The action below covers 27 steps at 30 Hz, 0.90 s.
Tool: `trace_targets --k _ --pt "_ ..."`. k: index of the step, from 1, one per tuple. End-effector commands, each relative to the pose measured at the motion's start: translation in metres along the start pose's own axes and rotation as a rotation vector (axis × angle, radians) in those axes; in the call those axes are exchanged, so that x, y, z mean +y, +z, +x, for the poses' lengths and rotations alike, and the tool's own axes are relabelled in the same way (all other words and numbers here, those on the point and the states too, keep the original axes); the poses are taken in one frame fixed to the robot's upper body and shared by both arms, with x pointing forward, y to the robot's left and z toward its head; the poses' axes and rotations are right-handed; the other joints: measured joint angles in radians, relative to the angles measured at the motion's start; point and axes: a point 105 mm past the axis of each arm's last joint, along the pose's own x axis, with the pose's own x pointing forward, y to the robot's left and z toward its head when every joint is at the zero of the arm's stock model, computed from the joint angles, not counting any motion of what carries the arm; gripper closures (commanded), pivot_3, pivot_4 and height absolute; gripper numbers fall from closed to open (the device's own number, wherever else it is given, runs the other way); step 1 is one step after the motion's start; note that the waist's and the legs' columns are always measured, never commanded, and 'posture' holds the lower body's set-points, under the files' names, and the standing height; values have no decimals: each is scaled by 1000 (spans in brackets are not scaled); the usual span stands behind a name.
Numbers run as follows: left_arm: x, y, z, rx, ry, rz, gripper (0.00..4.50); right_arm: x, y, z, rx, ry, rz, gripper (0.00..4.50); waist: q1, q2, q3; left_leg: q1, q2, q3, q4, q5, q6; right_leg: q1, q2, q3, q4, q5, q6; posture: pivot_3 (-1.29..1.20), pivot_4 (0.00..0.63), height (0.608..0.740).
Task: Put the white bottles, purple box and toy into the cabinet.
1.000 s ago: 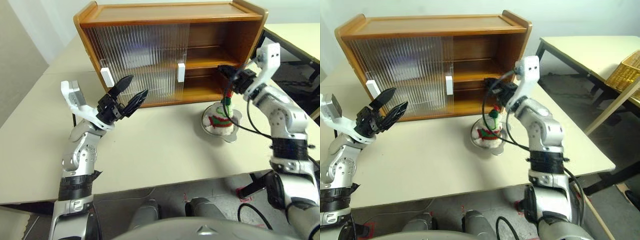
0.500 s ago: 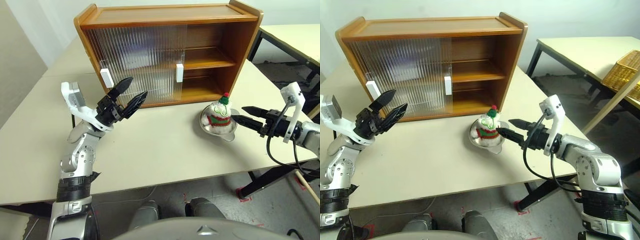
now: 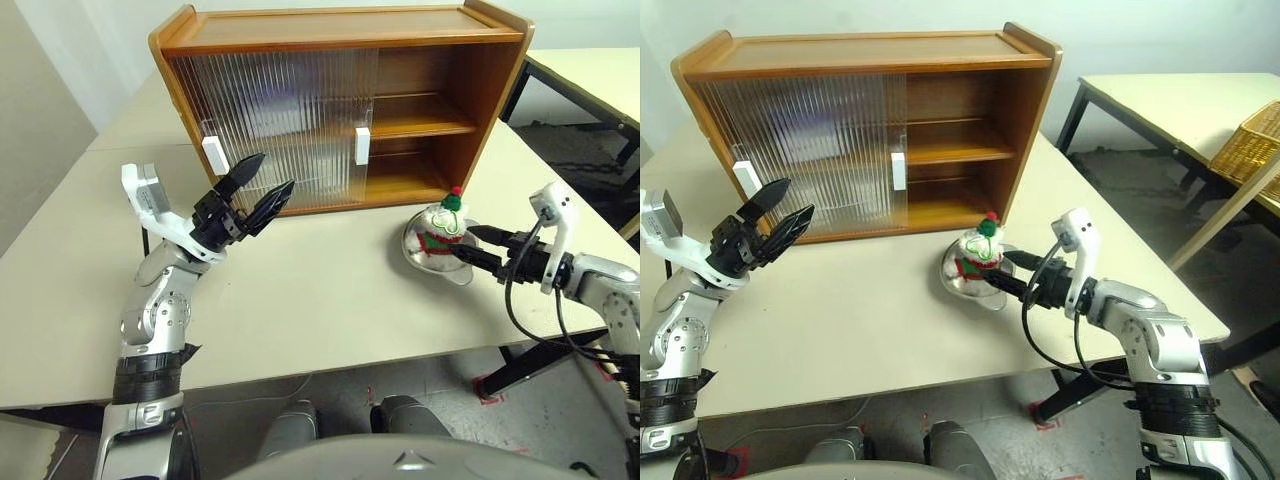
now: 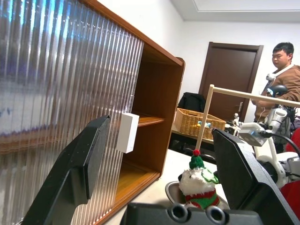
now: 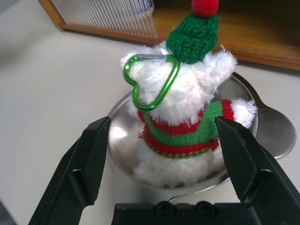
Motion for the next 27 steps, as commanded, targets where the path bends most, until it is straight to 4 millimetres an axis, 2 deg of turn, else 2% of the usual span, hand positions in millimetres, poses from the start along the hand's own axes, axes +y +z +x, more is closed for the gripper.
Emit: trace_targets --k 1,13,16,23,26,27 --pt "-1 1 -2 12 5 12 0 -5 -4 5 4 -11 -13 25 3 0 0 0 0 0 0 0 0 0 0 0 0 0 0 -60 28 740" --pt "-1 2 -3 9 14 18 0 -12 -7 20 -13 -13 -28 25 8 0 0 0 0 -1 -1 -3 -5 -1 0 0 0 -1 -1 -60 28 740" --pt "0 3 -2 7 15 20 0 -12 -6 22 -16 -11 -28 674 11 1 0 0 0 -1 -1 -3 -6 -1 0 0 0 -1 -1 -60 28 740" --pt "1 4 -2 7 14 24 0 -10 -3 23 -27 -3 -30 3350 11 1 0 0 0 -1 -1 -3 -6 -1 0 0 0 -1 -1 -60 28 740" --pt "1 4 -1 6 12 23 0 -9 2 23 -40 3 -39 4274 11 0 0 0 0 -1 -1 -4 -7 -1 0 0 0 -1 -1 -56 25 740" --pt "1 4 -1 6 11 23 0 -8 5 23 -47 9 -43 4411 11 1 0 0 0 -1 -1 -4 -7 -1 0 0 0 -1 -1 -56 25 740"
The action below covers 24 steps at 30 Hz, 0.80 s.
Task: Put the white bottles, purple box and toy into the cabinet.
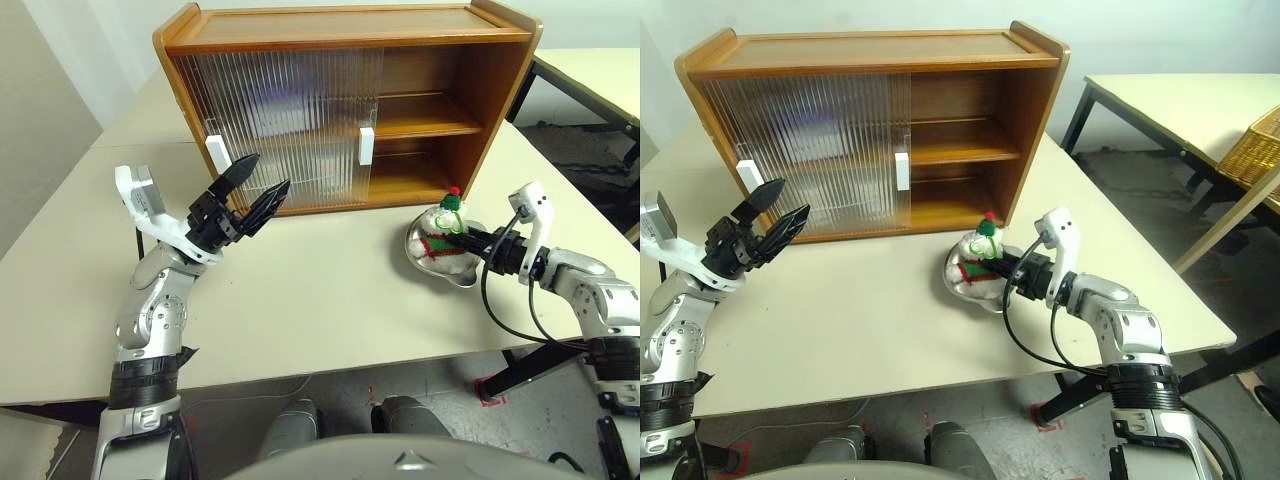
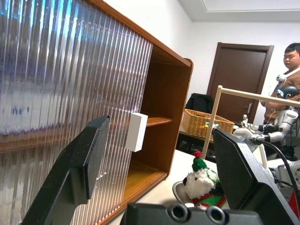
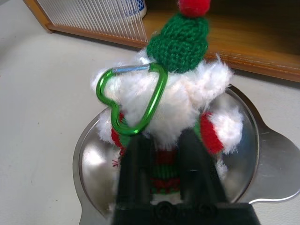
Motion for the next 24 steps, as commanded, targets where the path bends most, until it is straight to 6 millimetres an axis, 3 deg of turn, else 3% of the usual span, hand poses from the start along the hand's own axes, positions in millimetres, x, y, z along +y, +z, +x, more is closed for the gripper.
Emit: trace_targets --k 1,3,10,15,20,24 --pt "-1 2 2 7 -13 13 0 5 14 2 -28 26 -26 4478 0 0 0 0 0 0 0 0 0 0 0 0 0 0 0 -60 24 740" --pt "0 1 2 7 -15 12 0 6 22 0 -44 40 -34 4487 0 0 0 0 0 0 0 0 0 0 0 0 0 0 0 -61 23 740" --pt "0 0 3 9 -20 9 0 20 76 5 -178 105 -8 4487 -1 0 0 0 0 0 0 1 1 0 0 0 0 1 -1 -67 20 740" --pt "-1 -2 5 8 -27 6 0 22 127 18 -294 116 -55 4487 -2 1 0 0 0 0 0 4 7 -1 0 0 0 3 -5 -66 9 740" --pt "-2 -3 6 4 -28 8 0 13 154 32 -359 78 -101 4487 -2 1 -1 0 0 -1 -1 6 10 -2 0 -1 1 5 -11 -57 3 740" --pt "-2 -2 4 4 -25 12 0 3 163 43 -385 32 -108 4488 -1 2 -1 -6 0 -2 -1 7 12 -8 0 -2 1 6 -14 -51 2 740"
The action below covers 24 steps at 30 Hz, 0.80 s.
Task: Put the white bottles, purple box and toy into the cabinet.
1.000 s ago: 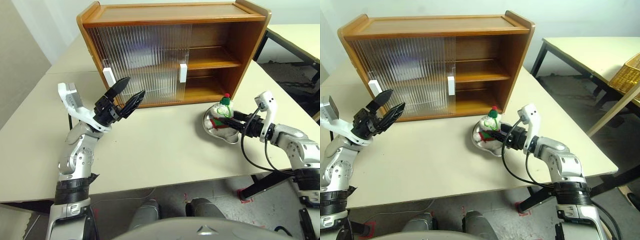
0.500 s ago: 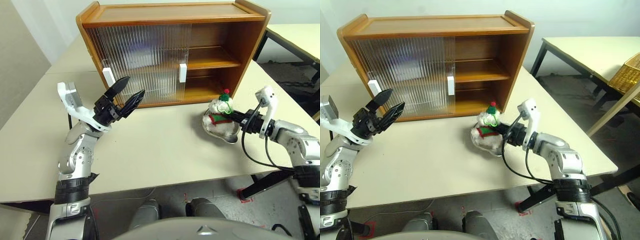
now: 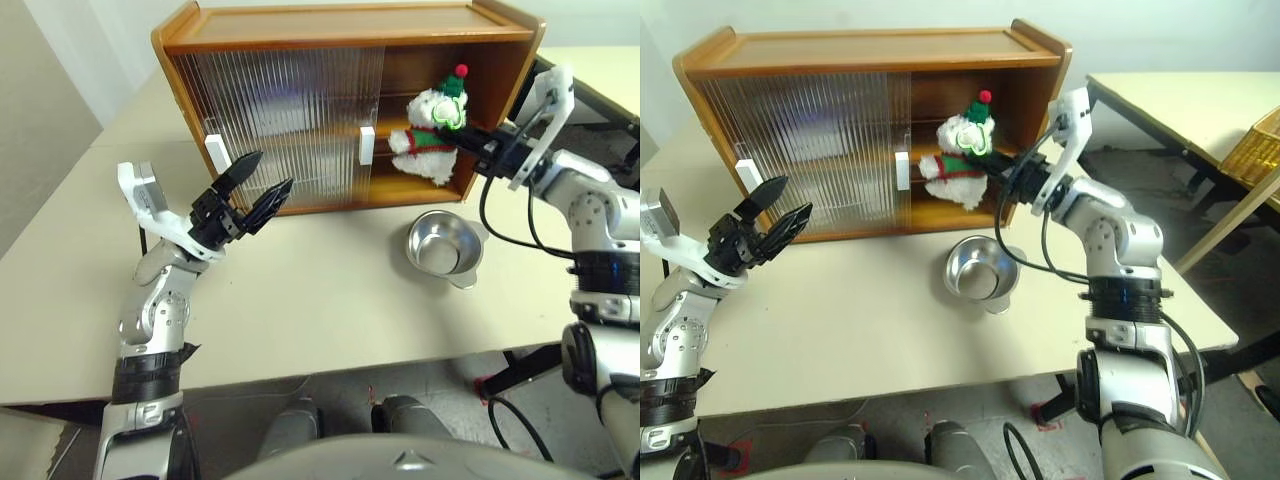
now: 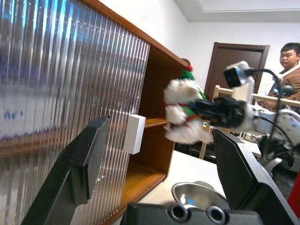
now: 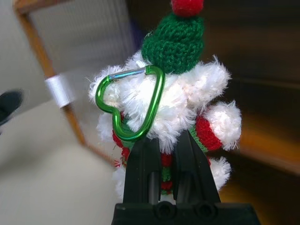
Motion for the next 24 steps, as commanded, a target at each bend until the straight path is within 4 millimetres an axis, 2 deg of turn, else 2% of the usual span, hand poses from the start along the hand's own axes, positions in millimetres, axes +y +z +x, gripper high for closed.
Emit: trace_targets --k 1,7,15,19,24 --pt "-1 -3 0 11 0 8 0 -11 -3 10 -2 -47 -25 4488 1 0 0 -1 0 0 0 0 0 -1 0 0 0 0 0 -46 3 740" --pt "-3 -2 0 9 6 10 0 -29 -2 23 -20 -124 -68 4488 4 1 0 -2 1 0 0 0 1 -2 0 -1 0 4 6 -34 6 740" --pt "-4 -2 -2 6 17 12 0 -49 15 38 -83 -253 -126 4498 6 1 0 -2 1 0 1 1 2 -2 0 -1 0 6 -2 -26 8 740" --pt "-5 -2 -2 5 22 11 0 -54 19 44 -100 -301 -146 4499 8 1 0 -2 2 0 1 0 0 -3 0 -1 1 8 -3 -18 12 740" --pt "-5 -2 -3 3 28 13 0 -54 14 53 -86 -333 -177 4499 12 1 1 -3 3 0 0 0 0 -4 0 -1 1 7 -4 -10 13 740"
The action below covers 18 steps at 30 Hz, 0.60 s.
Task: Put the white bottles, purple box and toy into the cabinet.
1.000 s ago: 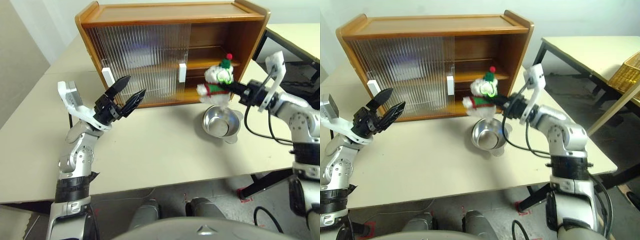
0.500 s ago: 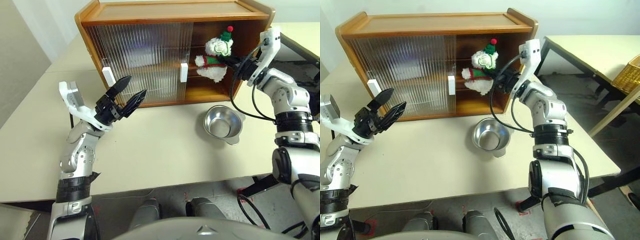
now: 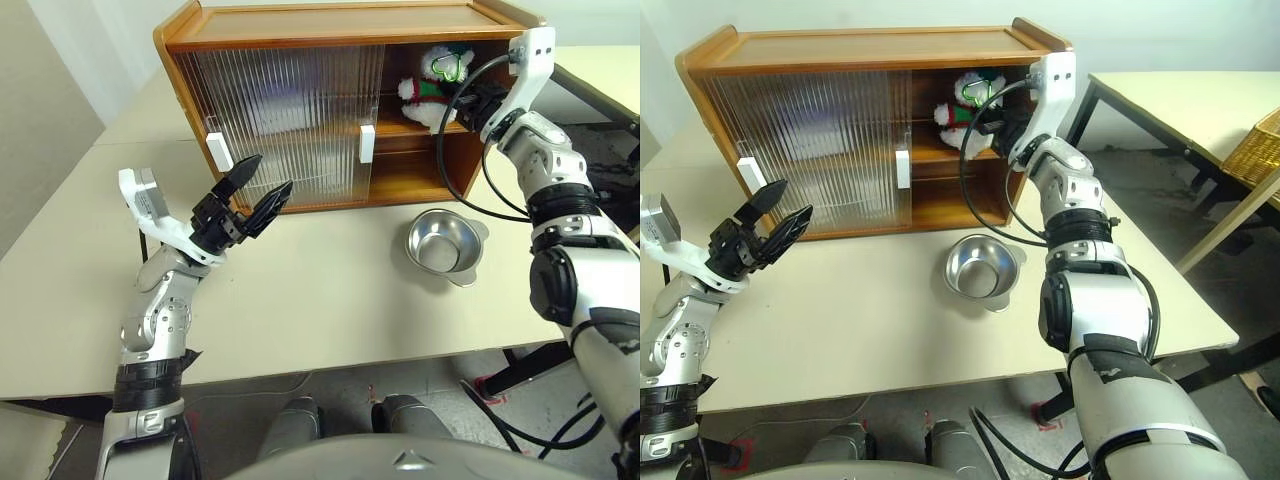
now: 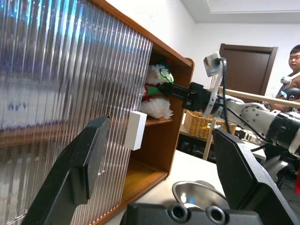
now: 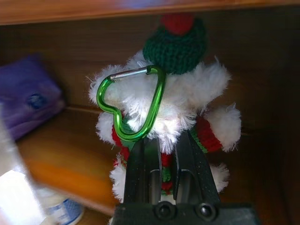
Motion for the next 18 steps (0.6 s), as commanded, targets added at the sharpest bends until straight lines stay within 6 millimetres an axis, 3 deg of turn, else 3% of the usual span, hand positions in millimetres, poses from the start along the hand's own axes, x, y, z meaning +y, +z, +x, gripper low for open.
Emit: trace_targets --k 1,12,18 --pt "-2 0 0 6 1 14 0 7 -1 9 -2 -14 -43 4499 1 0 0 0 0 0 0 0 0 0 0 0 0 0 -1 -8 13 740" --pt "-4 1 -2 4 13 20 0 17 -13 20 33 -64 -109 4499 7 1 0 -1 2 1 0 -1 -1 -1 0 -1 0 0 0 4 14 740" --pt "-3 2 -3 4 16 22 0 15 -10 20 26 -81 -121 2414 8 0 0 -1 2 1 0 -1 -1 -1 0 -2 0 -1 -2 6 13 740"
